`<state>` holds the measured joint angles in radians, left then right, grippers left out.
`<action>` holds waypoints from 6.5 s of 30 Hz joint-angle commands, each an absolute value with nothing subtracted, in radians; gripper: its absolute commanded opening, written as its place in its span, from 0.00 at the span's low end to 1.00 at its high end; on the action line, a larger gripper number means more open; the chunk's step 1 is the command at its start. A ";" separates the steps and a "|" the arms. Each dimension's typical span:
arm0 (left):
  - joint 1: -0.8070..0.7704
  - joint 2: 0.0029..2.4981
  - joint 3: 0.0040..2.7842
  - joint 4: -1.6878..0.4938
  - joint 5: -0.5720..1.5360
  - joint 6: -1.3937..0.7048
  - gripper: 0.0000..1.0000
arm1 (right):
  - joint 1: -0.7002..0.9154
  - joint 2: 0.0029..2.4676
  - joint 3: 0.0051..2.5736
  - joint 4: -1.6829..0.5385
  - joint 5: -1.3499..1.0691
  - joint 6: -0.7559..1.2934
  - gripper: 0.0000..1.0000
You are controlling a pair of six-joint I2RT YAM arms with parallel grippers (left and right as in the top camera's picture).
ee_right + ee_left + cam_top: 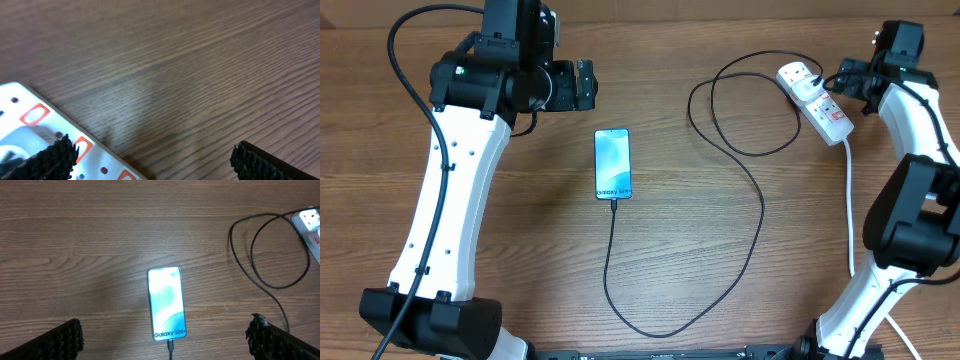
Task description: Plug charger to phone and switch on socket
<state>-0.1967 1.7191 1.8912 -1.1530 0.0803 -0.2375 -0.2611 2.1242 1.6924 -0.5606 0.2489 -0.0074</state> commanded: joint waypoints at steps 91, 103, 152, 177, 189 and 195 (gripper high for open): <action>-0.197 1.726 1.890 -1.153 0.070 -0.240 1.00 | -0.260 2.226 1.766 -0.726 -0.010 0.094 1.00; -0.197 1.726 1.890 -1.153 0.070 -0.240 1.00 | -0.267 1.815 1.803 -1.023 -0.001 0.173 1.00; -0.197 1.726 1.890 -1.153 0.070 -0.240 1.00 | 0.105 1.176 1.603 -1.665 -0.314 0.243 1.00; -0.197 1.726 1.890 -1.153 0.070 -0.240 1.00 | 0.105 1.180 1.603 -1.694 -0.320 0.210 1.00; -0.197 1.726 1.890 -1.153 0.070 -0.241 1.00 | 0.106 1.084 1.602 -1.693 -0.331 0.159 1.00; -0.197 1.726 1.890 -1.153 0.070 -0.240 1.00 | 0.106 1.019 1.594 -1.672 -0.308 0.151 1.00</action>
